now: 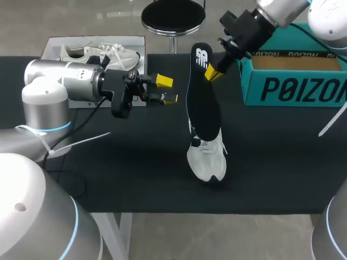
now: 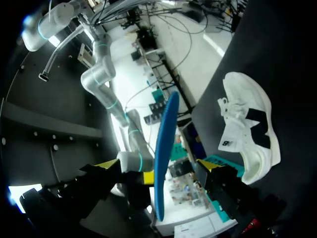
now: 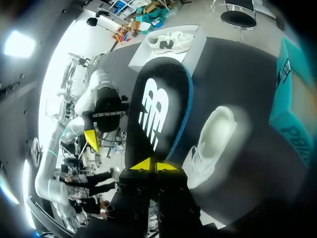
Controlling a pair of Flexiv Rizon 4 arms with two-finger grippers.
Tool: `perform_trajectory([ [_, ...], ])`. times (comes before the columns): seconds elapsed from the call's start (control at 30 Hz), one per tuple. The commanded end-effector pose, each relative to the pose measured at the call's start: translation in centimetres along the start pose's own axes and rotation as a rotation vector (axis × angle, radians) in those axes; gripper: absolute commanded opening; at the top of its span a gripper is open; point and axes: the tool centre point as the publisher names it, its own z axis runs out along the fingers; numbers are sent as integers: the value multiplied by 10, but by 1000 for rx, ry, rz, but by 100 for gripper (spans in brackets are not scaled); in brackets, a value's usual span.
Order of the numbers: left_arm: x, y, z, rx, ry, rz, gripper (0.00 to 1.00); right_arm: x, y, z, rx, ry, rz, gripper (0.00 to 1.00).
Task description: Take the shoe out of the shoebox, open the shoe tongue, remove and reinsert the insole, then place the shoe into the shoebox
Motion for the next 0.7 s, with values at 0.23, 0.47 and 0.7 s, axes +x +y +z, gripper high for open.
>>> perform_trajectory([
  [0.23, 1, 0, 1, -2, 1, 2, 100, 12, 27, 24, 81, 9, -5, 0],
  [0.47, 1, 0, 1, -2, 1, 2, 100, 21, 26, 38, 74, 27, 1, 0],
  [0.7, 1, 0, 1, -2, 1, 2, 100, 25, 22, 47, 72, 39, 12, 0],
])
